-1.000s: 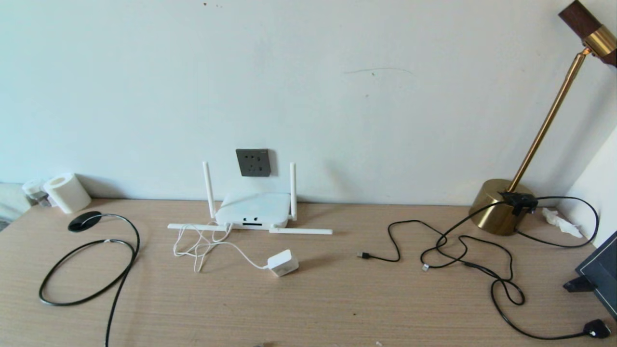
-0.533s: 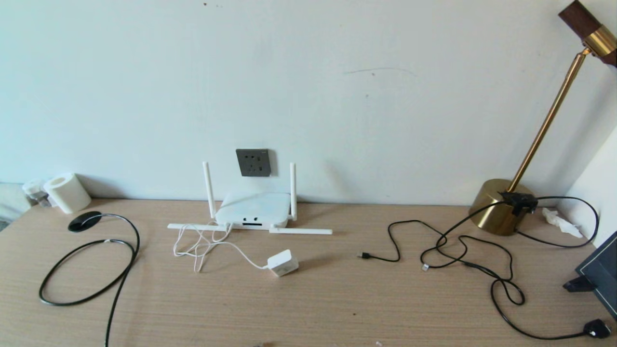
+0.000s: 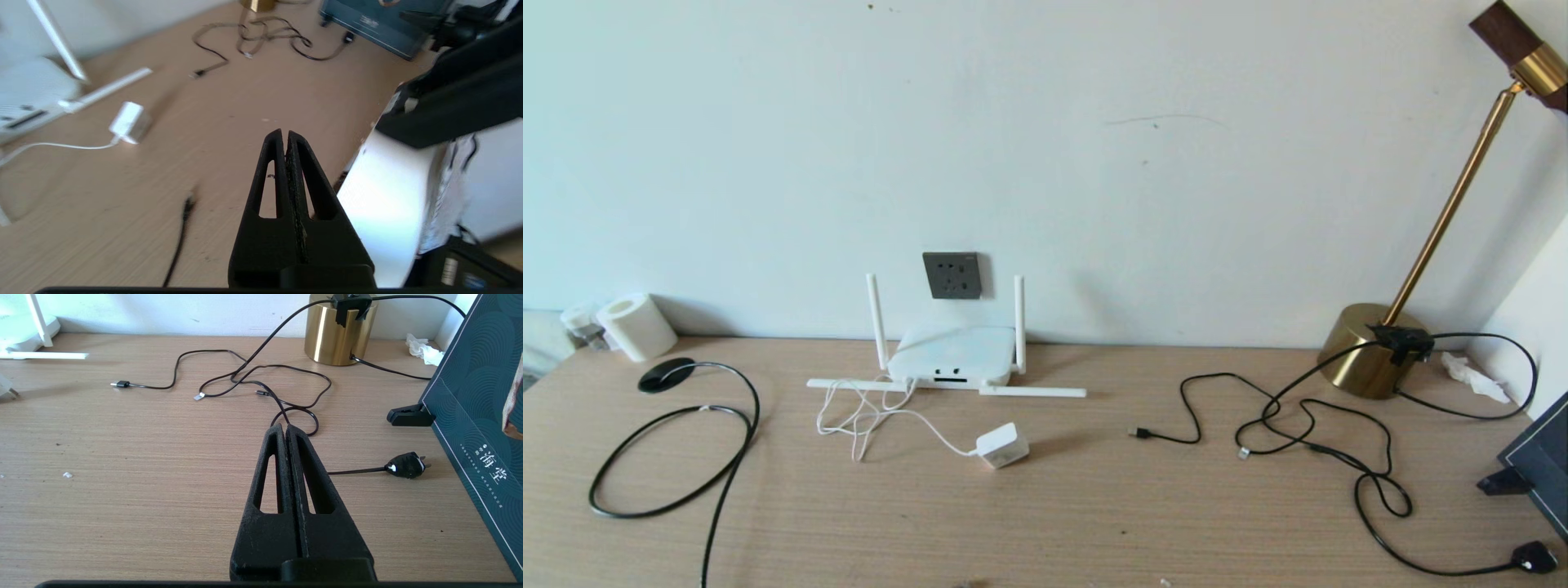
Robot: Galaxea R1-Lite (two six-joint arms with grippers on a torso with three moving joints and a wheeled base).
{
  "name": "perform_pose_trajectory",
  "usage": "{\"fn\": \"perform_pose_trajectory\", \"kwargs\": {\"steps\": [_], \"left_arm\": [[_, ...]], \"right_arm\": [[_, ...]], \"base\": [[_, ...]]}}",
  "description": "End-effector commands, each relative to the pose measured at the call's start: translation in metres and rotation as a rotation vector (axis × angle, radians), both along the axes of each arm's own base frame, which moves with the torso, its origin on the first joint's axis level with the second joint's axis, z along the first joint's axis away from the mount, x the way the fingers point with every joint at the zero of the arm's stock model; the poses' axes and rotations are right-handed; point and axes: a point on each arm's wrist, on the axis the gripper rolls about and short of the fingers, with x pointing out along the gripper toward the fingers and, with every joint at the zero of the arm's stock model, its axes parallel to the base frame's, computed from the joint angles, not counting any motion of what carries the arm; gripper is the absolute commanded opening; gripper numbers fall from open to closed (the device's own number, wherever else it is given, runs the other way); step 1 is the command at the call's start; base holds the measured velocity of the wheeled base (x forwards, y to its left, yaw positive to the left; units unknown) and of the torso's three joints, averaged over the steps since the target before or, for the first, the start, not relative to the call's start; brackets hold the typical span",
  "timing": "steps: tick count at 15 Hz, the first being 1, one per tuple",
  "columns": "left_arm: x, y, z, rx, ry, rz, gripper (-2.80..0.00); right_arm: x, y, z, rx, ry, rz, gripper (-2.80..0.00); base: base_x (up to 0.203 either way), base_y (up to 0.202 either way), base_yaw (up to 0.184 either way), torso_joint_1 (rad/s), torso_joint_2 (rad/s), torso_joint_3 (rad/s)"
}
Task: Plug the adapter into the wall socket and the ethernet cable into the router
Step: Pick up plug
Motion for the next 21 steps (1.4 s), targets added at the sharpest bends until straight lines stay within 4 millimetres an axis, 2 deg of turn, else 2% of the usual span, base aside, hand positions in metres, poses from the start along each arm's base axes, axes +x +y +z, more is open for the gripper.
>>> {"fn": "perform_pose_trajectory", "kwargs": {"steps": [1, 3, 6, 8, 10, 14, 16, 21], "left_arm": [[0.039, -0.014, 0.006, 0.04, 0.142, -0.037, -2.8], [0.073, -0.027, 0.007, 0.06, 0.221, -0.048, -2.8], [0.13, -0.045, -0.01, 0.111, 0.3, 0.013, -2.8], [0.167, -0.048, -0.026, 0.162, 0.306, 0.103, -2.8], [0.201, -0.043, -0.033, 0.196, 0.289, 0.166, -2.8], [0.271, -0.04, -0.018, 0.203, 0.17, 0.159, -2.8], [0.291, -0.042, -0.009, 0.196, 0.127, 0.148, -2.8], [0.287, -0.055, -0.027, 0.278, 0.109, 0.063, -2.8]], "right_arm": [[0.0, 0.0, 0.0, 0.0, 0.0, 0.0, -2.8], [0.0, 0.0, 0.0, 0.0, 0.0, 0.0, -2.8], [0.0, 0.0, 0.0, -0.001, 0.0, 0.0, -2.8], [0.0, 0.0, 0.0, -0.001, 0.0, 0.0, -2.8], [0.0, 0.0, 0.0, -0.001, 0.0, 0.0, -2.8], [0.0, 0.0, 0.0, -0.001, 0.0, 0.0, -2.8], [0.0, 0.0, 0.0, -0.001, 0.0, 0.0, -2.8], [0.0, 0.0, 0.0, 0.0, 0.0, 0.0, -2.8]], "base": [[0.0, 0.0, 0.0, 0.0, 0.0, 0.0], [0.0, 0.0, 0.0, 0.0, 0.0, 0.0], [0.0, 0.0, 0.0, 0.0, 0.0, 0.0], [0.0, 0.0, 0.0, 0.0, 0.0, 0.0], [0.0, 0.0, 0.0, 0.0, 0.0, 0.0], [0.0, 0.0, 0.0, 0.0, 0.0, 0.0], [0.0, 0.0, 0.0, 0.0, 0.0, 0.0], [0.0, 0.0, 0.0, 0.0, 0.0, 0.0]]}}
